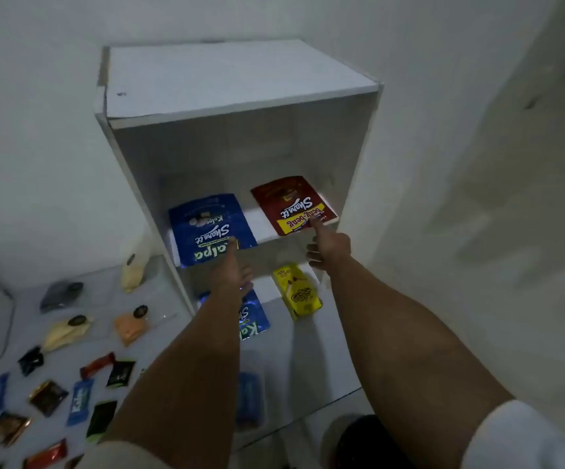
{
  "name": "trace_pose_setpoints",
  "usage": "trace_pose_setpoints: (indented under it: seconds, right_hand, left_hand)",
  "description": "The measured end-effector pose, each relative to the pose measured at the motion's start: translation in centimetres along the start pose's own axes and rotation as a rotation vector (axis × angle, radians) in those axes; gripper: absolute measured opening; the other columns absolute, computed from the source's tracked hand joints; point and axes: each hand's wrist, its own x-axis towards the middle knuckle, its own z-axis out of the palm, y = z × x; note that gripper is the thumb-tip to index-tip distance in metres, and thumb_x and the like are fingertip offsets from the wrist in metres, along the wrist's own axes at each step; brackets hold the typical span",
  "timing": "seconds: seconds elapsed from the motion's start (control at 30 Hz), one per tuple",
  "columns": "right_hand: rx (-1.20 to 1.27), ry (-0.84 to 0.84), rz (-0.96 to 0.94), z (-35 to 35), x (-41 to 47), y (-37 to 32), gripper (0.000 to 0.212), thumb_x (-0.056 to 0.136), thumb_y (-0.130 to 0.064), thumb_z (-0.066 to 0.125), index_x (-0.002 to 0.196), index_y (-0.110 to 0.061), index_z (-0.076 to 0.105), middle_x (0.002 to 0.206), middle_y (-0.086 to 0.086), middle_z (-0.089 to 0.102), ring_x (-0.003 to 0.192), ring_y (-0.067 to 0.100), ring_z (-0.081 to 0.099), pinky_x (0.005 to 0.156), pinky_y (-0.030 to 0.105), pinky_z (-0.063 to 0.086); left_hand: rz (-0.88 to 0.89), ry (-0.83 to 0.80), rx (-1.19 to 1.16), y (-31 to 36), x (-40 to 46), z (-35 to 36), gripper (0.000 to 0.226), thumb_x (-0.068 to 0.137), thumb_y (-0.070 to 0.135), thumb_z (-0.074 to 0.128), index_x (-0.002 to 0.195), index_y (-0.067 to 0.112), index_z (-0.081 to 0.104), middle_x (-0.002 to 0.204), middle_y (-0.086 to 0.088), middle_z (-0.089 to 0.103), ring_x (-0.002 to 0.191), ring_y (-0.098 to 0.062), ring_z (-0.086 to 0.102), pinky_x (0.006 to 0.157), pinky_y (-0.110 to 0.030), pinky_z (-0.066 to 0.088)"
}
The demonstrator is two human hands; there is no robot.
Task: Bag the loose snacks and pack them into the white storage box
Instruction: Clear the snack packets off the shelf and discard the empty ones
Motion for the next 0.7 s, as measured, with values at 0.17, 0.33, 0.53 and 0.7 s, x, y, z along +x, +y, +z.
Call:
trace_pose_setpoints:
  seconds: [0.17, 0.33, 0.53, 0.7]
  right_hand:
    - [0.079, -0.077, 0.058, 0.4, 1.6, -0.7, 0.056, 0.081, -0.059, 0.074, 0.098, -0.006, 0.066, 0.090, 0.013, 0.073, 0.080, 0.030, 0.073, 0.074, 0.046, 0.063]
    - [0.156, -0.115, 0.072, 1.0, 2.0, -0.9, 0.031, 0.090, -0.033, 0.072, 0.074, -0.008, 0.063, 0.069, 0.008, 0.065, 0.058, 0.022, 0.061, 0.065, 0.034, 0.056]
    - [0.290, -0.173, 0.064, 0.7, 1.9, -0.4, 0.033, 0.097, -0.018, 0.063, 0.067, -0.008, 0.053, 0.056, 0.008, 0.052, 0.038, 0.018, 0.044, 0.043, 0.024, 0.038]
    - [0.473, -0.185, 0.094, -0.1, -0.1, 1.2, 0.009, 0.088, -0.009, 0.070, 0.089, -0.002, 0.065, 0.076, 0.014, 0.073, 0.063, 0.023, 0.069, 0.069, 0.036, 0.060]
  left_hand:
    - [-0.027, -0.010, -0.240, 0.1, 0.9, 0.2, 0.079, 0.093, 0.068, 0.047, 0.128, -0.002, 0.061, 0.129, -0.015, 0.067, 0.114, -0.026, 0.066, 0.096, -0.038, 0.055]
    - [0.024, 0.041, -0.286, 0.6, 1.0, 0.1, 0.060, 0.100, 0.053, 0.048, 0.128, 0.001, 0.059, 0.128, -0.009, 0.066, 0.118, -0.022, 0.064, 0.102, -0.037, 0.053]
    - [0.077, 0.105, -0.299, 0.9, 1.6, -0.7, 0.025, 0.098, 0.032, 0.063, 0.108, 0.009, 0.065, 0.114, -0.007, 0.075, 0.081, -0.008, 0.071, 0.064, -0.026, 0.059]
    - [0.149, 0.111, -0.442, -0.2, -0.4, -1.1, 0.027, 0.094, 0.018, 0.066, 0.119, 0.007, 0.062, 0.104, -0.010, 0.075, 0.088, -0.019, 0.075, 0.082, -0.037, 0.063]
